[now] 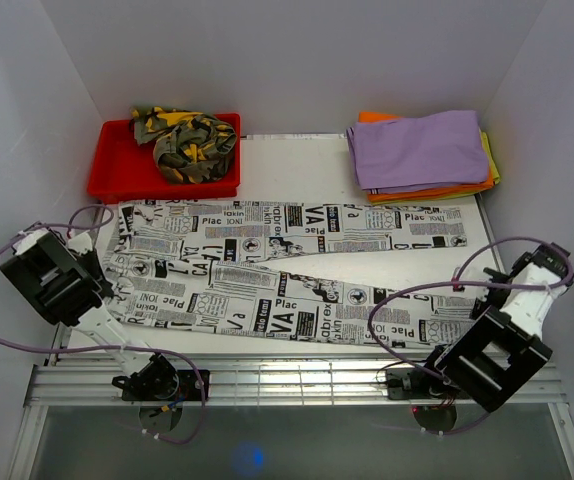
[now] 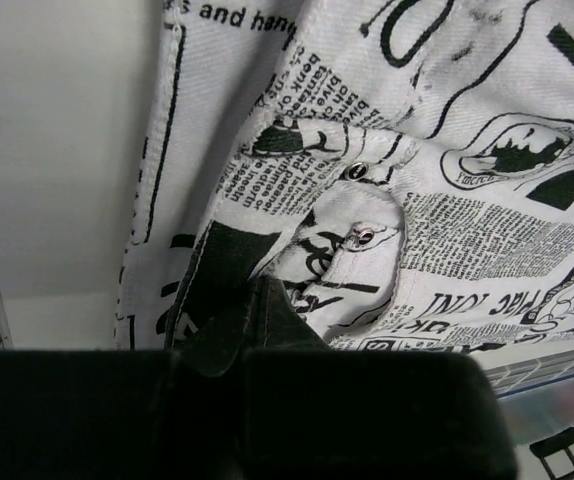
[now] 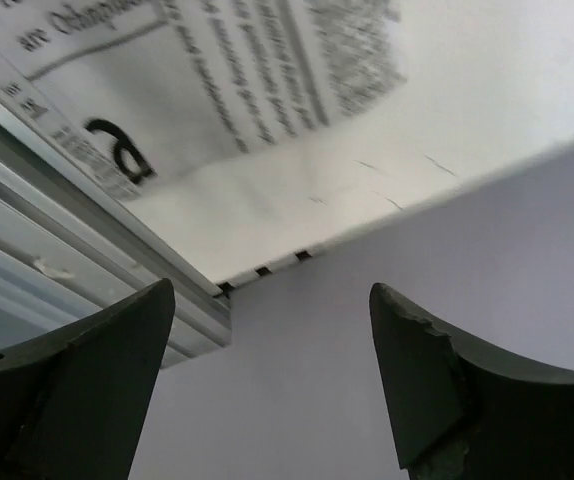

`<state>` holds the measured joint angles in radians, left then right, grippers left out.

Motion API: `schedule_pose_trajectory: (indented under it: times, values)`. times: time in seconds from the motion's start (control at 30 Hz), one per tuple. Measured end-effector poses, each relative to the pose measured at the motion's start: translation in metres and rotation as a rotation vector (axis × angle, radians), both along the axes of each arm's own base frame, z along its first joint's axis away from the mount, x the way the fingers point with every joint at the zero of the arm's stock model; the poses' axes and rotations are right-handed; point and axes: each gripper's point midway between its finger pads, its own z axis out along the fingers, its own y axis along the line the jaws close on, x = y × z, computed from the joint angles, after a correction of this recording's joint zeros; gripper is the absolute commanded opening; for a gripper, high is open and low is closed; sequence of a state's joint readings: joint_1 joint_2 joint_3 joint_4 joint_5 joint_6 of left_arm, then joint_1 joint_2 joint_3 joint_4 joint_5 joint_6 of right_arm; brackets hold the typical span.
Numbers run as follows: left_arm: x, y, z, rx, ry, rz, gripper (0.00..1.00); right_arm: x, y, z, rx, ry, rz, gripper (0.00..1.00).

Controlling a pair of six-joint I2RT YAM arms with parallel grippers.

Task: Fold and stack the trousers
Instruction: Flatten the trousers out

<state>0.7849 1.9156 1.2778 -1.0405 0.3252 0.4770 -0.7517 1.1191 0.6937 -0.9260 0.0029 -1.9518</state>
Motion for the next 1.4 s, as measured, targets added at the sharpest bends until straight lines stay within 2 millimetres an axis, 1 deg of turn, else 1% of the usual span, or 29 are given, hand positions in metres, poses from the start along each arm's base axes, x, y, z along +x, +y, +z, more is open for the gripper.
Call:
schedule_pose_trajectory:
  times: [0.03,0.07,0.1,0.13,0.17,0.2,0.27,0.37,0.4,0.43,0.47,0.53,0.57,0.6,0.63,0.67,0.7,0.73,0.77,0.8,0.87,0.93,0.97,1.03,1.07,1.17,1.27,1.3,1.4]
  values:
    - [0.000,0.003,0.002,0.011,-0.006,-0.016,0.22,0.008,-0.004,0.012,0.016,-0.006,-0.011,0.85]
    - [0.001,0.004,0.003,0.019,-0.014,-0.030,0.45,0.018,-0.010,0.025,0.027,-0.025,-0.024,0.85]
    - [0.002,0.005,0.006,0.029,-0.028,-0.050,0.55,0.030,-0.016,0.039,0.031,-0.056,-0.037,0.84]
    - [0.002,0.005,0.010,0.033,-0.042,-0.058,0.62,0.041,-0.021,0.052,0.041,-0.085,-0.055,0.83]
    - [0.003,0.005,0.017,0.045,-0.059,-0.065,0.72,0.050,-0.023,0.063,0.063,-0.110,-0.076,0.79]
    - [0.005,0.005,0.021,0.052,-0.076,-0.072,0.77,0.057,-0.024,0.070,0.081,-0.129,-0.095,0.75]
    - [0.012,0.002,0.039,0.059,-0.144,-0.087,0.77,0.066,-0.019,0.074,0.124,-0.135,-0.133,0.67]
    - [0.026,-0.004,0.064,0.061,-0.241,-0.119,0.77,0.072,0.004,0.060,0.209,-0.083,-0.174,0.66]
    - [0.033,-0.009,0.072,0.057,-0.279,-0.141,0.77,0.073,0.013,0.053,0.229,-0.063,-0.180,0.66]
    - [0.039,-0.018,0.079,0.047,-0.315,-0.173,0.77,0.073,0.014,0.053,0.231,-0.060,-0.179,0.66]
    - [0.045,-0.028,0.084,0.038,-0.343,-0.209,0.76,0.071,0.031,0.040,0.259,-0.019,-0.186,0.66]
    - [0.056,-0.053,0.093,0.014,-0.388,-0.291,0.74,0.067,0.046,0.024,0.268,0.017,-0.189,0.66]
    - [0.063,-0.069,0.096,0.003,-0.405,-0.345,0.74,0.063,0.053,0.017,0.274,0.038,-0.191,0.66]
    - [0.069,-0.090,0.097,-0.015,-0.424,-0.412,0.73,0.060,0.059,0.007,0.274,0.057,-0.199,0.66]
    - [0.072,-0.105,0.097,-0.030,-0.430,-0.456,0.72,0.057,0.062,0.001,0.268,0.073,-0.206,0.66]
    - [0.075,-0.131,0.094,-0.052,-0.431,-0.531,0.71,0.053,0.064,-0.006,0.261,0.092,-0.220,0.63]
    - [0.076,-0.144,0.092,-0.064,-0.428,-0.567,0.70,0.052,0.064,-0.010,0.255,0.101,-0.227,0.61]
    - [0.077,-0.163,0.088,-0.079,-0.425,-0.617,0.66,0.051,0.064,-0.016,0.245,0.110,-0.239,0.54]
    - [0.075,-0.181,0.084,-0.096,-0.419,-0.666,0.63,0.051,0.062,-0.020,0.234,0.115,-0.245,0.51]
    - [0.073,-0.193,0.079,-0.108,-0.409,-0.696,0.62,0.050,0.061,-0.024,0.226,0.120,-0.257,0.48]
    - [0.067,-0.211,0.070,-0.124,-0.382,-0.731,0.58,0.049,0.056,-0.036,0.198,0.124,-0.271,0.42]
    - [0.064,-0.217,0.063,-0.128,-0.363,-0.734,0.56,0.045,0.053,-0.045,0.174,0.145,-0.282,0.33]
    - [0.063,-0.218,0.058,-0.126,-0.345,-0.726,0.54,0.047,0.050,-0.045,0.160,0.139,-0.287,0.23]
    - [0.063,-0.216,0.049,-0.124,-0.318,-0.709,0.51,0.052,0.047,-0.045,0.144,0.129,-0.297,0.10]
    - [0.063,-0.215,0.045,-0.122,-0.306,-0.703,0.49,0.054,0.046,-0.045,0.140,0.129,-0.303,0.08]
    - [0.065,-0.212,0.035,-0.120,-0.277,-0.684,0.45,0.063,0.042,-0.043,0.137,0.126,-0.322,0.08]
    - [0.068,-0.211,0.031,-0.108,-0.271,-0.671,0.43,0.079,0.035,-0.035,0.127,0.082,-0.326,0.08]
    - [0.069,-0.210,0.031,-0.105,-0.273,-0.669,0.43,0.085,0.032,-0.031,0.123,0.066,-0.328,0.08]
    - [0.070,-0.210,0.030,-0.101,-0.269,-0.660,0.50,0.108,0.030,-0.016,0.136,0.007,-0.336,0.10]
